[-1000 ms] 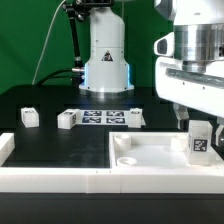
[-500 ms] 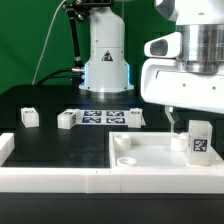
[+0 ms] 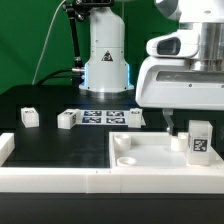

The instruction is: Assemble one leg

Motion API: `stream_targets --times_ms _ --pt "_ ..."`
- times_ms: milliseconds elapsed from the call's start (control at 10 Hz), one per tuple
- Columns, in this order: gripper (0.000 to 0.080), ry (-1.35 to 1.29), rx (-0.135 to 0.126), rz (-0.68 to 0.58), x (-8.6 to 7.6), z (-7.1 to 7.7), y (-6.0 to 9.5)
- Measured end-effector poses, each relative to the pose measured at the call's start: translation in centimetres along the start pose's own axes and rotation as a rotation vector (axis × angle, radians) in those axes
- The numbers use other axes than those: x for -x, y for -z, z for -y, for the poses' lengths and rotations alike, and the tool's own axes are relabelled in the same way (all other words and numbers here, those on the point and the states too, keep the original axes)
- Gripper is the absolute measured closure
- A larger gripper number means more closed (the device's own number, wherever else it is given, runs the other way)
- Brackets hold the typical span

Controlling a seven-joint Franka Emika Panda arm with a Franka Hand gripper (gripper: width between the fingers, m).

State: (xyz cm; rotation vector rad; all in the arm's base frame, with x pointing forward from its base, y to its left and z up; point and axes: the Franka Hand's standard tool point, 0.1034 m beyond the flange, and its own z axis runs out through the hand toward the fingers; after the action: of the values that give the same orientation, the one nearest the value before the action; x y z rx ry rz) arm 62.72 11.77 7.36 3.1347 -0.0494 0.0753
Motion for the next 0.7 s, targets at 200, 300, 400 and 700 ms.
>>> stream_targets --times_ms 200,300,400,700 --pt "0.0332 0.014 0.000 0.000 0.00 -0.01 0.00" --pt "0.0511 0.014 -0.001 0.000 0.00 0.00 0.00" --pt "0.0509 0.002 -0.001 0.000 0.00 -0.01 -0.01" --pt "0.0509 -0.133 -0.012 0.001 0.07 0.07 -0.10"
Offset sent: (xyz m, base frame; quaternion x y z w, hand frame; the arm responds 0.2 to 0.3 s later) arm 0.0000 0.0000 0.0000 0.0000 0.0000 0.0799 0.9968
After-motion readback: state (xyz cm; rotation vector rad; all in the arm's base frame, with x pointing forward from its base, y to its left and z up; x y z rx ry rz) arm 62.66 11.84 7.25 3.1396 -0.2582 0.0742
